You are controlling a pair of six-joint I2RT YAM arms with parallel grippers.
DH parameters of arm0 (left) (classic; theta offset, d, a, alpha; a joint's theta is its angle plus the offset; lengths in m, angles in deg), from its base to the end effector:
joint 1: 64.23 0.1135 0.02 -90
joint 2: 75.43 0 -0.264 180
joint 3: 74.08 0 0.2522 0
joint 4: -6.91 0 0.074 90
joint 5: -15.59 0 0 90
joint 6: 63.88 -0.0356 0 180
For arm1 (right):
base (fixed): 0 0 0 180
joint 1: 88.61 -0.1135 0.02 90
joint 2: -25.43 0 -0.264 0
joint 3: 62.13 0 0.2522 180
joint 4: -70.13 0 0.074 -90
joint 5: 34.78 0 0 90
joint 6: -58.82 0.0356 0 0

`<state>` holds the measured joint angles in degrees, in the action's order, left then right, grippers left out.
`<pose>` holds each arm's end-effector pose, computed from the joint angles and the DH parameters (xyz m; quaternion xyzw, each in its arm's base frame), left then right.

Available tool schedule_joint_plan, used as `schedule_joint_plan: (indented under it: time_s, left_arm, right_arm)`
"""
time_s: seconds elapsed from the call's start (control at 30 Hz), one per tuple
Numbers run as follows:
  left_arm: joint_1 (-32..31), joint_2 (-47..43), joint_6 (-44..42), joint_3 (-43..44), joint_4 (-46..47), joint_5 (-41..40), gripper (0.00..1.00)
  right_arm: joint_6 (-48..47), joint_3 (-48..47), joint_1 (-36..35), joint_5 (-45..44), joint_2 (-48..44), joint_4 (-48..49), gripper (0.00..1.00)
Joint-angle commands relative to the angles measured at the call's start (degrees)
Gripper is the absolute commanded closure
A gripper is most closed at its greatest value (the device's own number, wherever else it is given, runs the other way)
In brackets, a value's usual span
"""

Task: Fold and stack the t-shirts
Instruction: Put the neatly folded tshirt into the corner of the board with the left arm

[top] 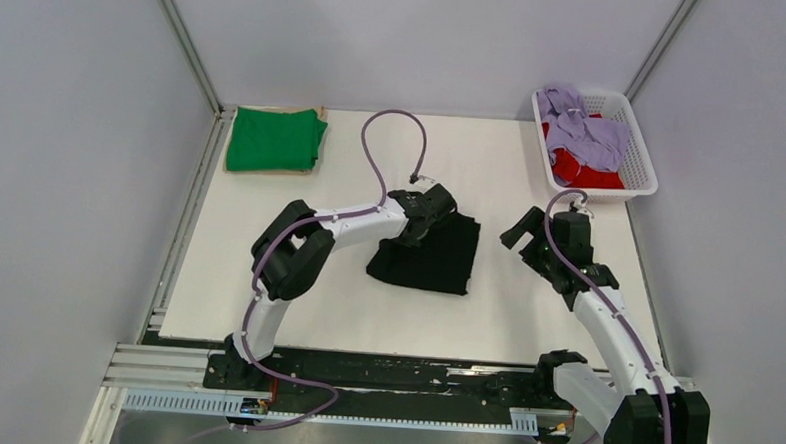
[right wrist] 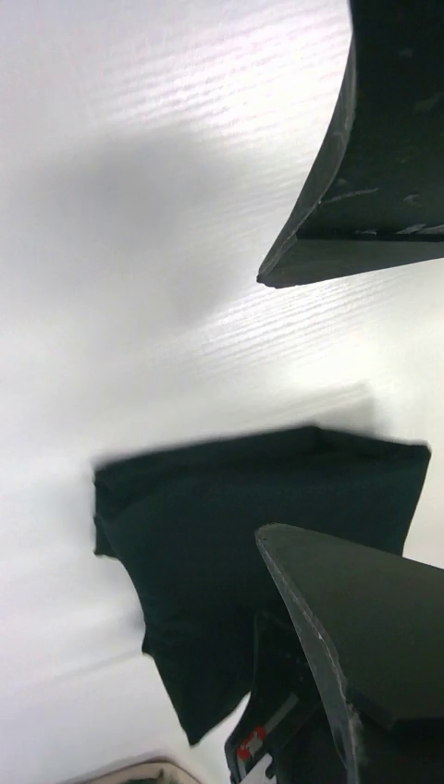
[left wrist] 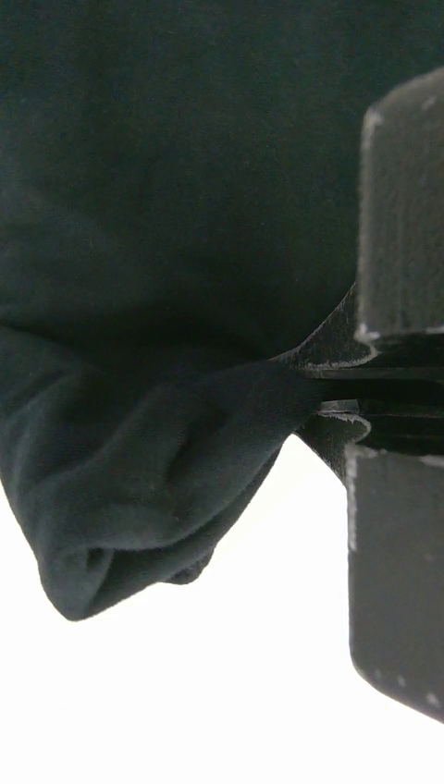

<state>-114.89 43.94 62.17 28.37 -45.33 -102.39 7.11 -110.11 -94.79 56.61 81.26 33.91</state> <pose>0.2844 -0.3206 0.1716 0.0780 0.9521 0.0524 0.2908 0.1990 0.0224 0.2213 0.2501 0.8861 0.1580 0.3569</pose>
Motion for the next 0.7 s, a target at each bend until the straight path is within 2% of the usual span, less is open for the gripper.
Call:
schedule_joint_plan:
  time_s: [0.0,0.1,0.2,0.3,0.37,0.43,0.67]
  left_arm:
    - [3.67,1.13,-17.81,6.75,-2.85,-19.33,1.00]
    - [6.84,2.44,-25.08,9.72,-0.34,-22.64,1.00]
    - [9.03,2.70,-36.53,10.38,5.53,-26.81,1.00]
    - [11.89,2.08,-46.48,9.40,16.18,-28.80,1.00]
    - [13.91,1.70,-56.90,8.54,23.45,-29.54,1.00]
    - [16.45,1.60,-62.65,8.56,28.28,-29.22,1.00]
    - [24.87,2.48,-75.53,13.42,36.67,-25.07,1.00]
  right_arm:
    - [1.33,1.06,0.28,-8.60,-3.75,-1.44,0.00]
    - [1.44,1.15,0.28,-9.98,-5.01,-1.75,0.00]
    - [1.29,1.00,0.23,-10.74,-5.44,-1.72,0.00]
    - [0.87,0.82,0.24,-12.36,-5.40,-1.72,0.00]
    - [0.64,0.85,0.24,-13.20,-5.51,-1.79,0.00]
    - [0.53,0.99,0.24,-14.30,-5.77,-1.87,0.00]
    - [0.13,1.06,0.23,-17.91,-5.38,-1.91,0.00]
